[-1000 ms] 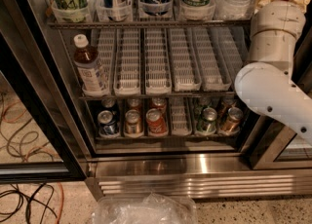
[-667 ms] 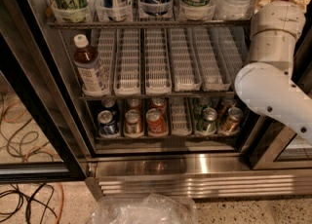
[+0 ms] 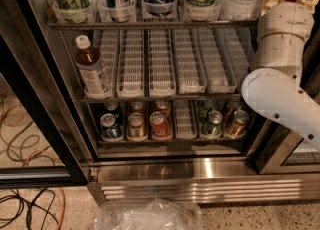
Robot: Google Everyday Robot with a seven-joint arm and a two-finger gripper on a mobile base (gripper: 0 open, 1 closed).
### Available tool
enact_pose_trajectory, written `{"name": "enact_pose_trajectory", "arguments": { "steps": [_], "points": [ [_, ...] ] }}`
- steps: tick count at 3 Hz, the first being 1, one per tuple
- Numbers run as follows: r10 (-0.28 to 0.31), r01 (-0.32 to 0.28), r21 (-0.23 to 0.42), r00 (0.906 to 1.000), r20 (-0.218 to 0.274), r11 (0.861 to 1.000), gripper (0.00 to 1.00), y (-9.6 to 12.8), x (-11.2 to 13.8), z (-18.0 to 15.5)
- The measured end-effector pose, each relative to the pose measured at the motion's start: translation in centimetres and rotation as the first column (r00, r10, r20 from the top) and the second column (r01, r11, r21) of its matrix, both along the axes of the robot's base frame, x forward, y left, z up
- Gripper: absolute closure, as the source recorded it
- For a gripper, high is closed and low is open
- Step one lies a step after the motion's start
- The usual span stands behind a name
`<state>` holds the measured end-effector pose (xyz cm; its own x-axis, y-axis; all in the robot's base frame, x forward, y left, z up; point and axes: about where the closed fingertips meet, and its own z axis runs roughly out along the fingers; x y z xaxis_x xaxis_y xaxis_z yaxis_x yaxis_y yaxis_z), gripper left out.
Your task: Pick coke can from top shelf of fridge
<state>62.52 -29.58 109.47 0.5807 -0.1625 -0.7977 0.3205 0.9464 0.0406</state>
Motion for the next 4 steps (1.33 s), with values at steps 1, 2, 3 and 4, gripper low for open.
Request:
{"name": "enact_pose_trajectory", "arguments": {
  "steps": [1, 2, 3, 4],
  "points": [
    [0.005, -0.004, -0.013, 0.9987, 0.050, 1.000, 1.00, -0.1, -0.5, 0.9],
    [0.005, -0.004, -0.015, 0.9957, 0.092, 1.000, 1.00, -0.2, -0.9, 1.7],
    [0.005, -0.003, -0.017, 0.9922, 0.124, 1.000, 1.00, -0.5, -1.3, 2.6],
    [0.018, -0.011, -0.051, 0.9887, 0.149, 0.999, 1.00, -0.5, -1.6, 3.1]
  ]
}}
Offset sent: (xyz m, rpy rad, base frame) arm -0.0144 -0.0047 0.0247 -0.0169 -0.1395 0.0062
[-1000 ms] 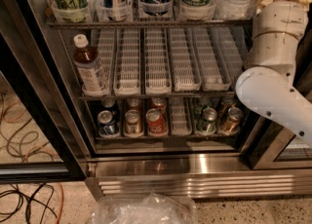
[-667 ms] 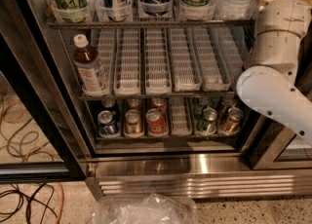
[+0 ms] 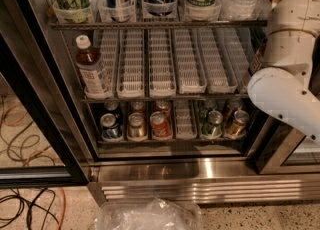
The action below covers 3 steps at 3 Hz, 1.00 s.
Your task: Pick coke can from top shelf of fridge
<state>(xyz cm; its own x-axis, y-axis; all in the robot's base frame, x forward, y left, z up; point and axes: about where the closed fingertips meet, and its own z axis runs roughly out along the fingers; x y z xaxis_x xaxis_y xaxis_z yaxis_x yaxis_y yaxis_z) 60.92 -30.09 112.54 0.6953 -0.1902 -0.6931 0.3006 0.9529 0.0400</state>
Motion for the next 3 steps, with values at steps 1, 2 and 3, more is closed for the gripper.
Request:
{"name": "enact_pose_trajectory", "arguments": {
  "steps": [1, 2, 3],
  "points": [
    [0.043, -0.043, -0.071, 0.9990, -0.009, 0.997, 1.00, 0.7, -1.0, -0.6],
    [0.087, -0.089, -0.096, 0.9959, -0.026, 0.991, 1.00, 1.8, -3.9, -2.9],
    [0.087, -0.089, -0.096, 0.9959, -0.026, 0.991, 1.00, 1.8, -3.9, -2.9]
  ]
}}
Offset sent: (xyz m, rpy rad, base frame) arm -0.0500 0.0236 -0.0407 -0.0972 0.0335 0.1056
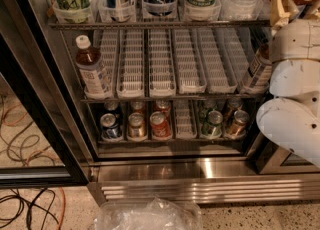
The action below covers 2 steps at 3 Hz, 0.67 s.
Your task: Pick coke can from top shelf of fridge
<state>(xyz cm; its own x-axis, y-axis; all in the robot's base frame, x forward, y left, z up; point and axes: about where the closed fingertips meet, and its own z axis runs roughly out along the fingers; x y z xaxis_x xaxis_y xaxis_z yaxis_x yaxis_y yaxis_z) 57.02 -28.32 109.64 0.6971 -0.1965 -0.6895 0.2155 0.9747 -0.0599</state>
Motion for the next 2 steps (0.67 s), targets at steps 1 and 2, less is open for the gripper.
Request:
{"name": "enact_pose_trajectory", "arguments": {
  "steps": [1, 2],
  "points": [
    [0.016, -0.016, -0.002, 0.9991, 0.038, 1.000, 1.00, 0.0, 0.0, 2.0],
    [0.048, -0.047, -0.012, 0.9947, 0.091, 0.999, 1.00, 0.7, 0.1, 4.8]
  ]
}}
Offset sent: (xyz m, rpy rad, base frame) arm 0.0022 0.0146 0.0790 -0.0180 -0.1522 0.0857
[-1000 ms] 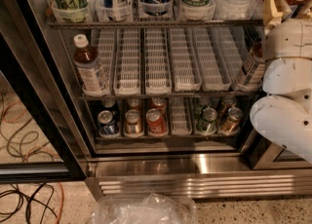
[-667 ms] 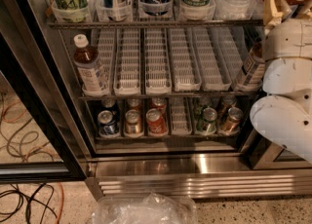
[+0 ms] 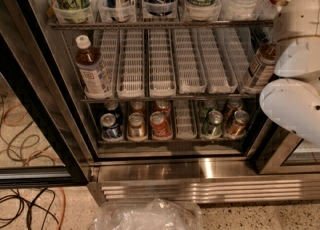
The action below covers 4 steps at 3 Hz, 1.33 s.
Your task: Pick coke can from top shelf of fridge
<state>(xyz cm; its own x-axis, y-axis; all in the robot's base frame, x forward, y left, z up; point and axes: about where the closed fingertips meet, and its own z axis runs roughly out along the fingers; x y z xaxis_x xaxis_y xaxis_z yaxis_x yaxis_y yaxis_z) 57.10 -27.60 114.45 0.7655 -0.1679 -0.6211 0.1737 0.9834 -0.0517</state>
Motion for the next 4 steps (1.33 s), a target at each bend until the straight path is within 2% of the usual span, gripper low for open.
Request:
{"name": "enact_pose_trajectory", "arguments": {
  "steps": [1, 2, 3, 4],
  "points": [
    [0.029, -0.028, -0.016, 0.9993, 0.024, 0.999, 1.00, 0.5, -0.3, 1.3],
    [0.066, -0.065, -0.037, 0.9975, 0.027, 0.997, 1.00, 0.8, -1.7, 0.8],
    [0.089, -0.087, -0.103, 0.9959, 0.016, 0.991, 1.00, 0.1, -3.8, -2.2],
    [0.151, -0.151, -0.197, 0.9884, -0.012, 0.969, 1.00, 0.6, -5.5, -4.9]
  ]
}}
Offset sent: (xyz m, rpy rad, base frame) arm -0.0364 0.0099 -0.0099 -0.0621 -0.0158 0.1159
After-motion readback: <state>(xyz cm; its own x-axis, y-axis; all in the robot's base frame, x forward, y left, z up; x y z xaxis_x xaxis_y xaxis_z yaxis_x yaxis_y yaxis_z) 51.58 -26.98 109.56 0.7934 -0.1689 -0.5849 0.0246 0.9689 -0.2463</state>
